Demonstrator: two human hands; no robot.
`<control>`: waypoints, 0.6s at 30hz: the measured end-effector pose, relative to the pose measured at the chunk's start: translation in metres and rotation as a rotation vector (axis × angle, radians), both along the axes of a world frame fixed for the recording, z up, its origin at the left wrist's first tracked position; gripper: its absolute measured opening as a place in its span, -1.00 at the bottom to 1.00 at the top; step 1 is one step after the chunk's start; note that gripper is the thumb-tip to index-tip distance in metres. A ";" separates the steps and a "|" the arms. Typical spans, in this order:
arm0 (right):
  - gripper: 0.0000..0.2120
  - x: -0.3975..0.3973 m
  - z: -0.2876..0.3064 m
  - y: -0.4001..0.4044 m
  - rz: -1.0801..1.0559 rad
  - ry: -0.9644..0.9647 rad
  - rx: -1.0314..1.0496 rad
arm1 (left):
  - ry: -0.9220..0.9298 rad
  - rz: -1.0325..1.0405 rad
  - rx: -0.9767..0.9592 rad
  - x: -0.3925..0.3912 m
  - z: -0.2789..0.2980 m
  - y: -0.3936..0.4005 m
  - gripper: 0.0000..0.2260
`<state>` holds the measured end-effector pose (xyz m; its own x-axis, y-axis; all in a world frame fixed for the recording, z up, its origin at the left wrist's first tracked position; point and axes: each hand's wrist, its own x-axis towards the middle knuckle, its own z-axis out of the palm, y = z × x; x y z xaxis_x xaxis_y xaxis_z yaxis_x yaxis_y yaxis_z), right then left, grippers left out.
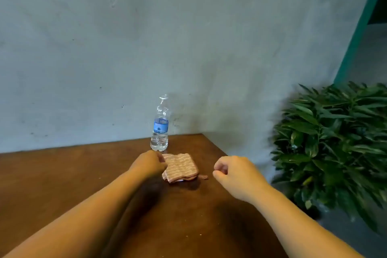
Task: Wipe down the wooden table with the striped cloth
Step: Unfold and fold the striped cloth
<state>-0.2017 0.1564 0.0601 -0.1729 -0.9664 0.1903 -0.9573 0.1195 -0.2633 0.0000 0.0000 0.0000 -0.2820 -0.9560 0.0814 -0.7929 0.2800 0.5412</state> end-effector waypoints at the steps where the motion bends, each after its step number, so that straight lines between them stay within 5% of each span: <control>1: -0.82 -0.006 -0.005 -0.018 0.028 -0.013 0.008 | -0.009 0.023 0.009 -0.003 -0.002 -0.005 -0.79; 8: -0.71 -0.037 -0.042 -0.140 0.171 -0.139 0.107 | 0.016 0.196 0.040 -0.022 -0.013 -0.040 -0.75; 18: -0.62 -0.041 -0.090 -0.244 0.321 -0.109 0.236 | -0.188 0.231 0.004 -0.048 -0.037 -0.082 -0.73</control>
<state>-0.2430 -0.0873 -0.0295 0.1373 -0.9895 -0.0459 -0.9240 -0.1113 -0.3659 -0.0479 -0.0820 -0.0373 -0.0664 -0.9968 0.0449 -0.9218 0.0785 0.3797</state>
